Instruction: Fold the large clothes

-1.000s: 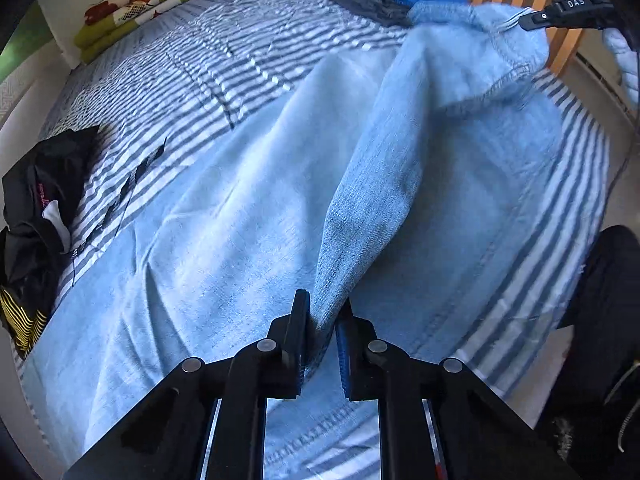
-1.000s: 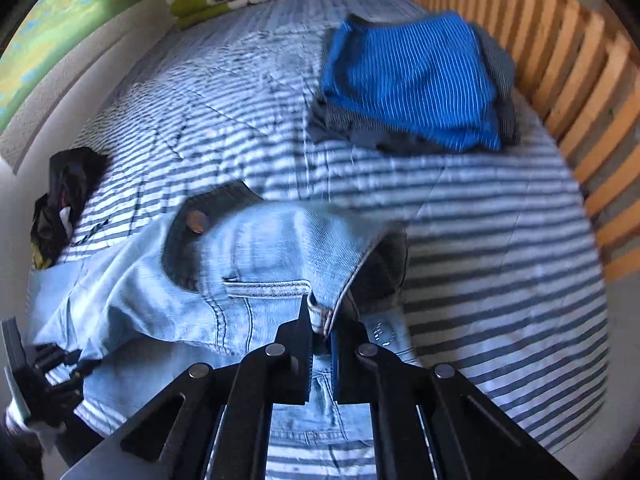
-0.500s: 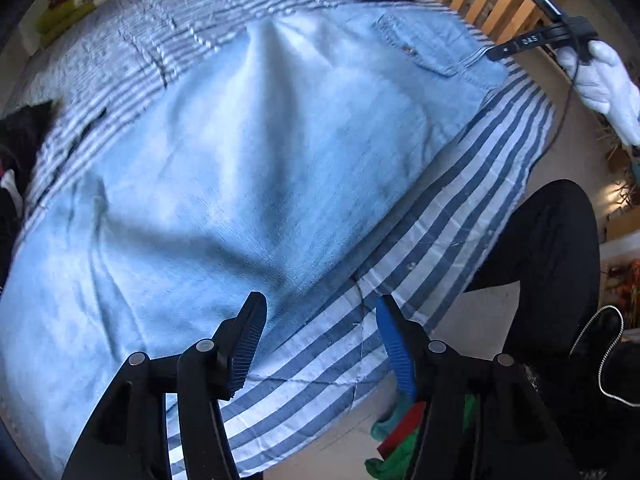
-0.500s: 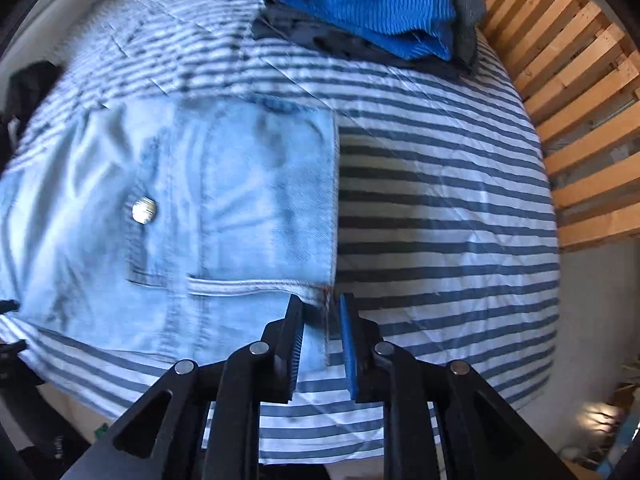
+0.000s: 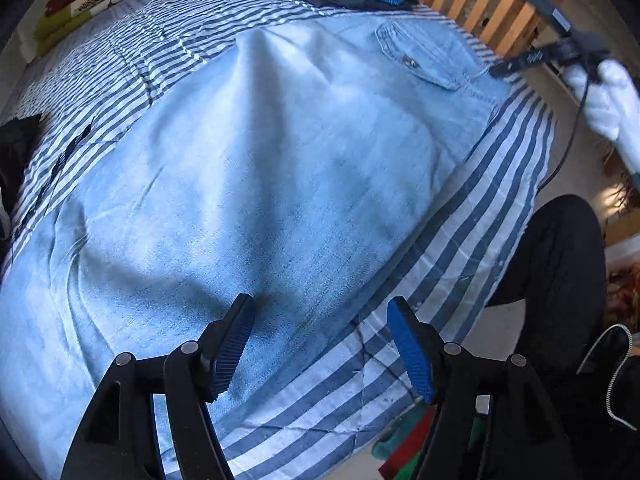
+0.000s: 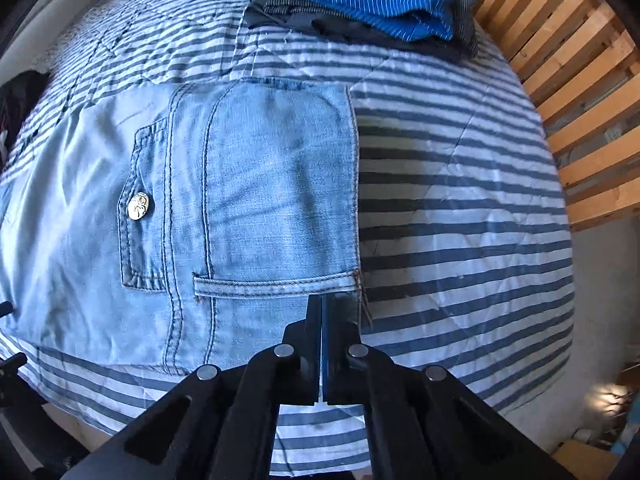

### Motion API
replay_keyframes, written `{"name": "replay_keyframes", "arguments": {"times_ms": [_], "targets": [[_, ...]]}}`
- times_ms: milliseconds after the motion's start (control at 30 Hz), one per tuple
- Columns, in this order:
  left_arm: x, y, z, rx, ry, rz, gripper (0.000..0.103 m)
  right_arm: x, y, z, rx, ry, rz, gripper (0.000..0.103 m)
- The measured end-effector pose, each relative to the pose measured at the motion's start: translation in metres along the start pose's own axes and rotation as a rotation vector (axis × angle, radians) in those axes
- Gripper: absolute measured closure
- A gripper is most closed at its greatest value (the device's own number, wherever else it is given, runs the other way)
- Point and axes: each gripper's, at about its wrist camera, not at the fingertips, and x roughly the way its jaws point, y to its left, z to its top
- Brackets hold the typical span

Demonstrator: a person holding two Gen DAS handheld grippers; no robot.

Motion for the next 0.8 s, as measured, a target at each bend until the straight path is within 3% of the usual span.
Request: {"name": "replay_keyframes", "arguments": {"times_ms": [133, 233, 300, 333, 433, 467, 567, 600, 633, 700, 800], "targets": [[0.0, -0.006, 0.001, 0.022, -0.02, 0.024, 0.032, -0.035, -0.025, 0.001, 0.061, -0.087, 0.05, 0.103], [-0.003, -0.014, 0.004, 0.042, -0.038, 0.024, 0.032, -0.03, -0.039, -0.001, 0.103, -0.08, 0.035, 0.103], [-0.003, -0.021, 0.006, 0.069, -0.048, 0.027, 0.033, -0.012, -0.046, -0.005, 0.139, -0.019, 0.095, 0.099], [-0.003, -0.025, 0.008, 0.081, -0.053, 0.032, 0.033, -0.005, -0.049, -0.007, 0.155, -0.002, 0.12, 0.091], [0.002, -0.036, 0.012, 0.113, -0.045, 0.036, 0.033, 0.001, -0.047, -0.016, 0.161, -0.059, 0.099, 0.064], [0.004, -0.038, 0.014, 0.117, -0.042, 0.035, 0.034, 0.004, -0.046, -0.017, 0.159, -0.059, 0.117, 0.064], [0.011, -0.044, 0.018, 0.136, -0.03, 0.033, 0.053, 0.014, -0.036, -0.019, 0.148, -0.041, 0.127, 0.064], [0.013, -0.045, 0.019, 0.141, -0.026, 0.045, 0.068, 0.016, -0.032, -0.019, 0.135, -0.032, 0.113, 0.072], [0.015, -0.045, 0.02, 0.142, -0.019, 0.051, 0.086, 0.018, -0.028, -0.018, 0.124, -0.021, 0.11, 0.096], [0.014, -0.044, 0.022, 0.135, -0.021, 0.043, 0.094, 0.014, -0.024, -0.017, 0.116, -0.027, 0.082, 0.096], [0.002, -0.044, 0.022, 0.131, -0.04, 0.029, 0.097, -0.013, -0.018, -0.014, 0.067, -0.098, 0.053, 0.096]]}}
